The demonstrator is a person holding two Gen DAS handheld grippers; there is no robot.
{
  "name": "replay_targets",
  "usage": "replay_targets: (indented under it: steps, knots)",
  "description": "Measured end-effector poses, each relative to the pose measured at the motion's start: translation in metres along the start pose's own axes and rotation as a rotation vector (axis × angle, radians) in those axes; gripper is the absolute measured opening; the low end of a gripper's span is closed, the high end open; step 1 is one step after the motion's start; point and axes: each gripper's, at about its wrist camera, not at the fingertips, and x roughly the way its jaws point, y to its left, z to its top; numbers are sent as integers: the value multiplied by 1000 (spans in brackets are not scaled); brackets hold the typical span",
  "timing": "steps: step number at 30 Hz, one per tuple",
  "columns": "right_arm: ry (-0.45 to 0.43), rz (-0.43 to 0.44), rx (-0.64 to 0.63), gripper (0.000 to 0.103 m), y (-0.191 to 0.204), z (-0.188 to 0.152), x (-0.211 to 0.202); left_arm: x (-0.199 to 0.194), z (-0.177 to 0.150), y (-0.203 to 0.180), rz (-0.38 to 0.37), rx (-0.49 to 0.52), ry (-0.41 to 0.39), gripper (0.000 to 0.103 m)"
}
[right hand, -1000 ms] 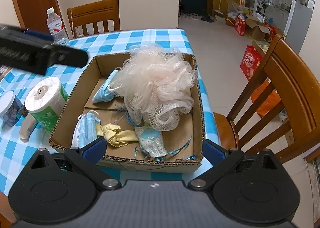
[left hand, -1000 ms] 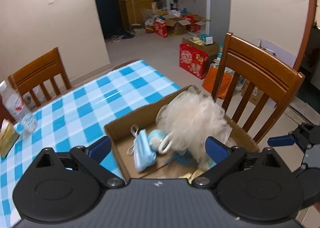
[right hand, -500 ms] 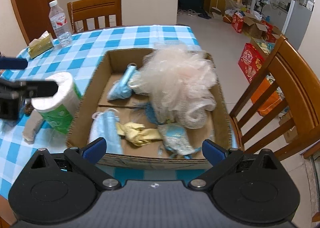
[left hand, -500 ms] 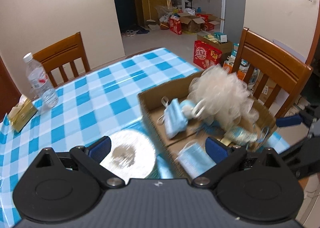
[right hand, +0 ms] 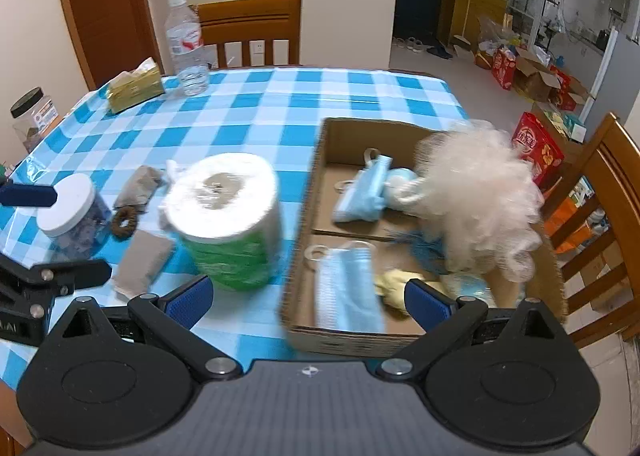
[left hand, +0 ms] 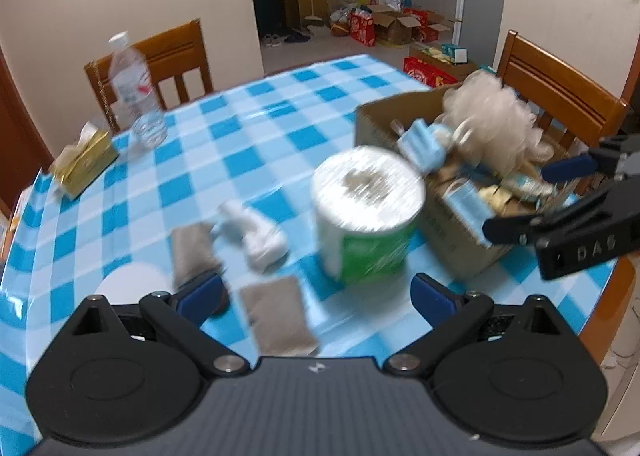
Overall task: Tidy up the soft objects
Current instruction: 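Move both open tools away from the box back over the table, then lower the left tool onto a grey fabric sachet while the right tool approaches the other grey sachet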
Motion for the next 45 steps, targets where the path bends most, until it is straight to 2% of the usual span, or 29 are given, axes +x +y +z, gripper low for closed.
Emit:
replay_targets:
  steps: [7, 13, 16, 20, 26, 31, 38, 40, 45]
  knots:
    - [29, 9, -49, 103, 62, -2, 11, -5, -28, 52, 5, -11, 4, 100]
    - [95, 52, -97, 103, 104, -10, 33, -4, -35, 87, 28, -19, 22, 100]
    - [116, 95, -150, 103, 121, -13, 48, -1, -33, 100, 36, -50, 25, 100]
    - [125, 146, -219, 103, 138, -19, 75, 6, -27, 110, 88, -83, 47, 100]
    - [131, 177, -240, 103, 151, -29, 106, 24, -7, 123, 86, -105, 73, 100]
    - [112, 152, -244, 103, 160, -35, 117, 52, 17, 141, 53, -123, 95, 99]
    - [105, 115, -198, 103, 165, -37, 129, 104, 51, 159, -21, -109, 183, 96]
    - [96, 108, -194, 103, 166, -38, 130, 122, 55, 159, -35, -93, 215, 87]
    - [77, 96, -175, 103, 168, -39, 131, 155, 57, 159, -75, -91, 305, 76]
